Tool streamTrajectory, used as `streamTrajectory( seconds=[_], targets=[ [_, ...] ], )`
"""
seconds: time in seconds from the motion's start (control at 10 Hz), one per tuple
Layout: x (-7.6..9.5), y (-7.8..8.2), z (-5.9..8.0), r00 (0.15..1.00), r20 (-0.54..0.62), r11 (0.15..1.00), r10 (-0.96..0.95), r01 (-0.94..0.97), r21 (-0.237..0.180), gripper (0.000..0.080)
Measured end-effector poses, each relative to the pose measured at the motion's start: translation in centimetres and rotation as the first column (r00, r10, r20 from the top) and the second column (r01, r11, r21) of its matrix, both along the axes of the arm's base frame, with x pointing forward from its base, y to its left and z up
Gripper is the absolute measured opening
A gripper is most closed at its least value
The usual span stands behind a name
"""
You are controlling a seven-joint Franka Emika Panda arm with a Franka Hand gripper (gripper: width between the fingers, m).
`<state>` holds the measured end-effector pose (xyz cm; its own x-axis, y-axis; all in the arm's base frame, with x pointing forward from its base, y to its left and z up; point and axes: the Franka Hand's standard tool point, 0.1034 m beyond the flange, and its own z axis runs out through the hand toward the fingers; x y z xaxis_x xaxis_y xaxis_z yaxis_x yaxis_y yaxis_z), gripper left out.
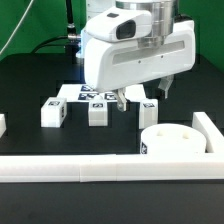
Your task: Assemble stool
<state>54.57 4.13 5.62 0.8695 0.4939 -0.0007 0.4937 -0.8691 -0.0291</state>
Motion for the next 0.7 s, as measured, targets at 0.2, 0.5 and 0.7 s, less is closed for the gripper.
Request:
streamTrajectory(
  seconds=[0.2,0.5,0.7],
  targets=[
    [0.08,0.45,0.07,0.989,-0.004,0.989,-0.145,0.145,0.007,0.0649],
    [-0.01,0.81,0.03,0.929,-0.021,0.929,-0.37,0.37,0.023,0.0649],
    [-0.74,0.68,-0.43,0.824,-0.049,0.825,-0.564,0.565,0.018,0.0649]
  ],
)
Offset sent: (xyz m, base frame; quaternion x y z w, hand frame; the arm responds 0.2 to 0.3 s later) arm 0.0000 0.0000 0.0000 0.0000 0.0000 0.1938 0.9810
